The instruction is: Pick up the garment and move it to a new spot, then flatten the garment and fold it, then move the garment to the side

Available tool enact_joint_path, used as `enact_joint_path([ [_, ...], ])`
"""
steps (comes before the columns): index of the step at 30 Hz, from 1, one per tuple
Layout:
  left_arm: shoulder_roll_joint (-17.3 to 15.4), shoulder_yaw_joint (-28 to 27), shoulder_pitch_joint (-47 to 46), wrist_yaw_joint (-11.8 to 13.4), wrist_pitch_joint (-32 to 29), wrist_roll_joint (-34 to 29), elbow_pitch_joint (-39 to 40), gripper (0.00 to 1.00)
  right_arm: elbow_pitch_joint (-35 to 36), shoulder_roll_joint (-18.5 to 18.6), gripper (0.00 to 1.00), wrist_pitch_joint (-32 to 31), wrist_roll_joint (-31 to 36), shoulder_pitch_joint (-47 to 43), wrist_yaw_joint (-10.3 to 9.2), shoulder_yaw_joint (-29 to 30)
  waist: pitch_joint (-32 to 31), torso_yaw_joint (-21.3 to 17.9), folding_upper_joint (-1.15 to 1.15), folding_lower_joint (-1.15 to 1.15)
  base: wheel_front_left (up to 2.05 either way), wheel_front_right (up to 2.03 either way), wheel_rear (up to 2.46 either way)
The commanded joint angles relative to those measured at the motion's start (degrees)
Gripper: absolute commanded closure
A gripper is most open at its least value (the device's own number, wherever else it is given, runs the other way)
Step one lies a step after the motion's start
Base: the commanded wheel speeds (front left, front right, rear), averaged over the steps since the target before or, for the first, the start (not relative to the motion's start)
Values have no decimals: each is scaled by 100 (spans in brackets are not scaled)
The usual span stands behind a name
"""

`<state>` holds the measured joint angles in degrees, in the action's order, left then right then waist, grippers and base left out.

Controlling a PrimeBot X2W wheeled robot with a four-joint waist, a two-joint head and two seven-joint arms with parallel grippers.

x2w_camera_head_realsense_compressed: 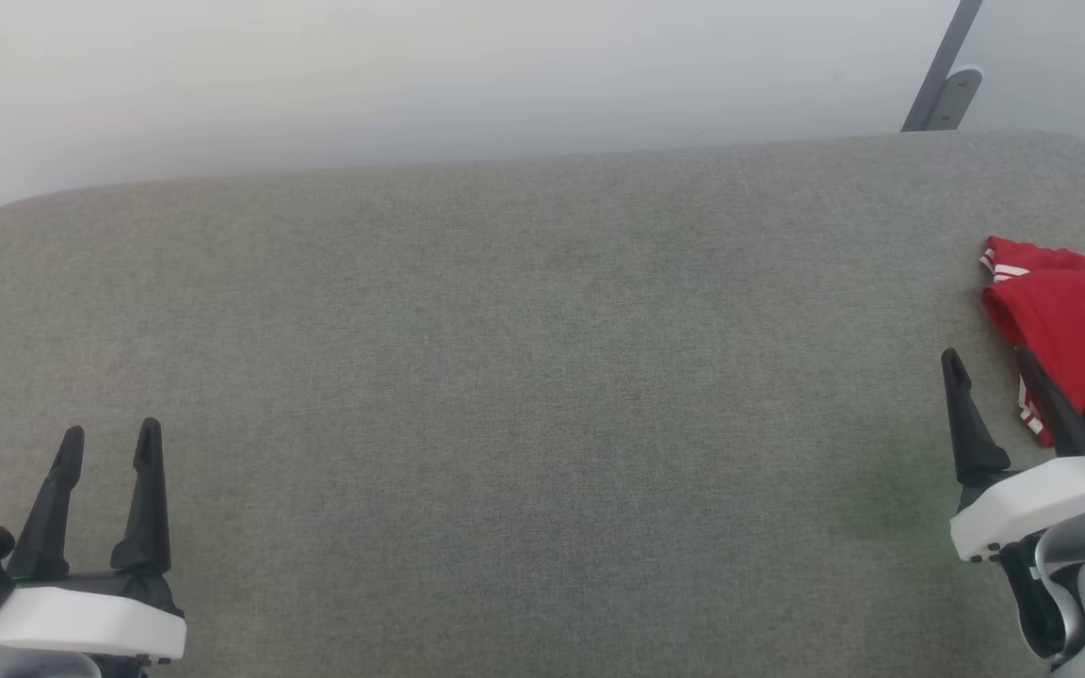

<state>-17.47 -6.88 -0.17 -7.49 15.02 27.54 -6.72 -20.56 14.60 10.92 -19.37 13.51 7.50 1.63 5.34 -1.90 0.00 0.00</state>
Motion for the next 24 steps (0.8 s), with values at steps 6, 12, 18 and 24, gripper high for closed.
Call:
enact_joint_path([
  [6,45,-34,66,7,17,-39,44,0,146,-55,0,-71,54,-97,-2,51,-11,-12,0,0,0,0,0],
  [12,90,-104,2,0,-1,-42,128,100,180,-58,100,-89,42,-70,0,67,-23,-4,0,0,0,0,0],
  [18,324,-35,34,0,-82,152,-113,100,-30,-210,100,-151,-148,-247,0,61,-33,-3,0,0,0,0,0],
  [24,417,-30,-24,0,-256,685,-162,100,31,-289,100,-289,-747,-284,0,103,-57,6,0,0,0,0,0],
])
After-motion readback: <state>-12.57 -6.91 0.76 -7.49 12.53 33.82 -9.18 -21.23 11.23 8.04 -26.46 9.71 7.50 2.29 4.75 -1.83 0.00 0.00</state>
